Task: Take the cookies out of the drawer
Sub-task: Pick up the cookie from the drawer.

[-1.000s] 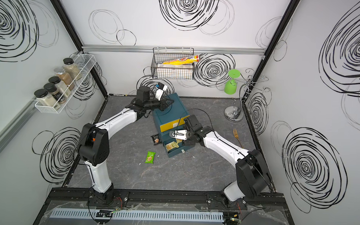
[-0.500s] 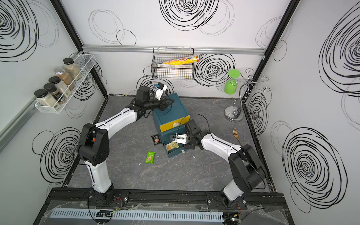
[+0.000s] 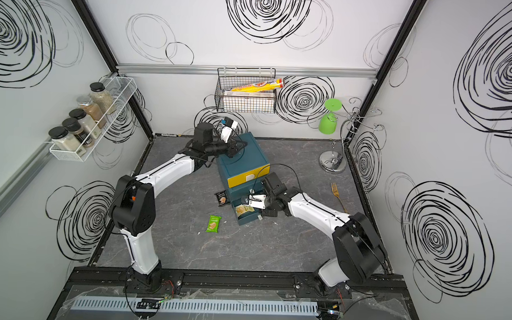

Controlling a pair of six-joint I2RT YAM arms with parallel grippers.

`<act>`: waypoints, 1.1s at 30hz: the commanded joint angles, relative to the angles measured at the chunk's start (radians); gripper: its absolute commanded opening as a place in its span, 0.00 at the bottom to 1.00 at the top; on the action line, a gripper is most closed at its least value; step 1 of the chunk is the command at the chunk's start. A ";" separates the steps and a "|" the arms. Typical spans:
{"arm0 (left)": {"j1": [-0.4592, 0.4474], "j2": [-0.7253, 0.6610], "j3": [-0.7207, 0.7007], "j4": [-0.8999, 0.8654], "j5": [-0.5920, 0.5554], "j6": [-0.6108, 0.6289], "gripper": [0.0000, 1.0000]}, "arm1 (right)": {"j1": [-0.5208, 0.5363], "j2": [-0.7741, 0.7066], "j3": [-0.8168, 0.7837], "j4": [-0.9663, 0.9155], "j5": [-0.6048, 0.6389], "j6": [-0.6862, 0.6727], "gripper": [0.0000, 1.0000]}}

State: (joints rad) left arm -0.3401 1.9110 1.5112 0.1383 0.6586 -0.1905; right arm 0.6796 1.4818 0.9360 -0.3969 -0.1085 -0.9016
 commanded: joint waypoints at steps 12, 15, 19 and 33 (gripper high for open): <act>0.015 0.086 -0.065 -0.181 0.033 -0.058 0.10 | 0.015 0.197 0.158 -0.209 0.038 -0.017 0.56; 0.015 0.066 -0.076 -0.147 0.052 -0.083 0.10 | 0.015 0.202 0.151 -0.176 0.058 -0.028 0.63; 0.013 0.069 -0.071 -0.153 0.059 -0.083 0.10 | 0.014 0.218 0.155 -0.156 0.097 -0.052 0.66; 0.015 0.070 -0.067 -0.158 0.058 -0.081 0.10 | -0.002 0.394 0.239 -0.227 0.053 -0.055 0.72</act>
State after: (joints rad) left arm -0.3313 1.9144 1.5055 0.1745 0.7074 -0.2356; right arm 0.6830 1.7878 1.1854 -0.5335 -0.0437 -0.9615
